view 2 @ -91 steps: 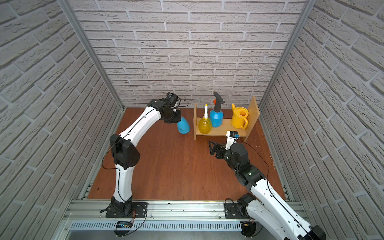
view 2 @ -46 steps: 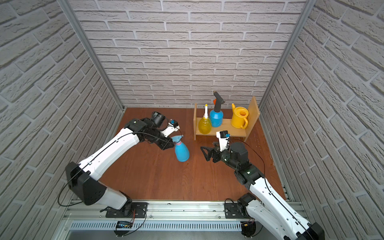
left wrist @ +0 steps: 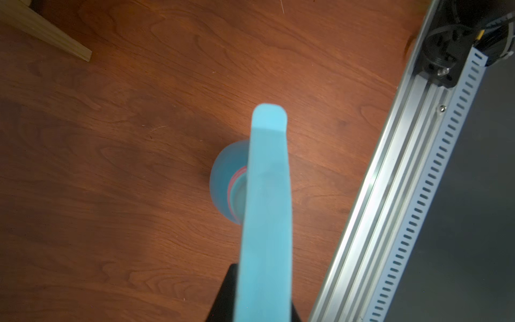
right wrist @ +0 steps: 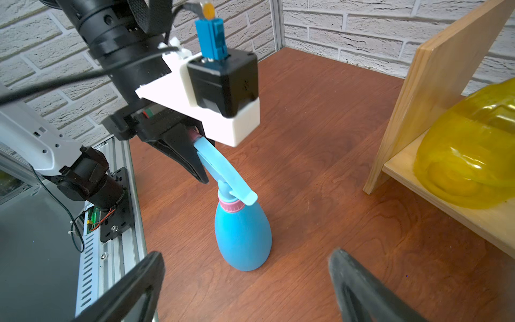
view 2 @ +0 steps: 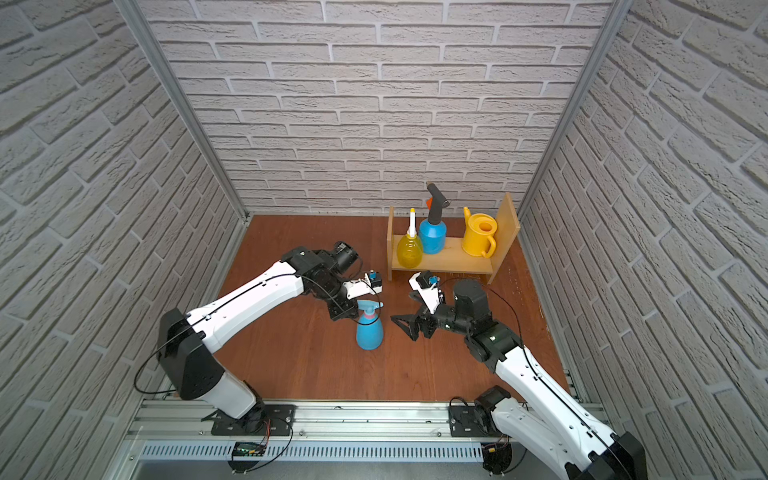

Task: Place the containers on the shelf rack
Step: Place the container at the center of the board.

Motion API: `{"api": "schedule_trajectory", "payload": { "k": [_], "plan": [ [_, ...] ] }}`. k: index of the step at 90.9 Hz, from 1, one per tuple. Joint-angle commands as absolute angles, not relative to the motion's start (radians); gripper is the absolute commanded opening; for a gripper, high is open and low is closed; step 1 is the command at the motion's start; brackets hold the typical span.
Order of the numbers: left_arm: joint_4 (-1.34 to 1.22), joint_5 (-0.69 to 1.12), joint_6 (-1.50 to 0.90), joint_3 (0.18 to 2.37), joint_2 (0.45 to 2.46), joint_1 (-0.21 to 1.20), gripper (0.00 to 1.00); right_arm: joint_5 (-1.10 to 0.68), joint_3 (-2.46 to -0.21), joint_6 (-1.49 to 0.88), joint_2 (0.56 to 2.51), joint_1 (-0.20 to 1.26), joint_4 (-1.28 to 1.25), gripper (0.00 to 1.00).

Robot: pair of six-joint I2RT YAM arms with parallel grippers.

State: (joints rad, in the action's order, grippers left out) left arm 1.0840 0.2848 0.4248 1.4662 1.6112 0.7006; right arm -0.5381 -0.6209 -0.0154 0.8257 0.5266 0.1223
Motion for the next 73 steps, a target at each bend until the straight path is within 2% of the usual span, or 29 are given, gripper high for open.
{"api": "schedule_trajectory", "payload": {
  "k": [1,17,30,55,73],
  "plan": [
    [1.077,0.260,0.467,1.489,1.612,0.711,0.11,-0.499,-0.583,0.004,0.761,0.532,0.112,0.97],
    [1.023,0.248,0.475,1.438,1.604,0.721,0.17,-0.430,-0.571,-0.038,0.692,0.532,0.108,0.97],
    [1.002,0.253,0.473,1.401,1.595,0.727,0.26,-0.415,-0.586,-0.044,0.681,0.531,0.113,0.95],
    [0.964,0.277,0.472,1.370,1.520,0.739,0.61,-0.449,-0.649,0.002,0.726,0.532,0.176,0.94],
    [0.844,0.344,0.475,1.310,1.320,0.734,0.91,-0.521,-0.742,0.148,0.761,0.532,0.300,0.99]
  ]
}}
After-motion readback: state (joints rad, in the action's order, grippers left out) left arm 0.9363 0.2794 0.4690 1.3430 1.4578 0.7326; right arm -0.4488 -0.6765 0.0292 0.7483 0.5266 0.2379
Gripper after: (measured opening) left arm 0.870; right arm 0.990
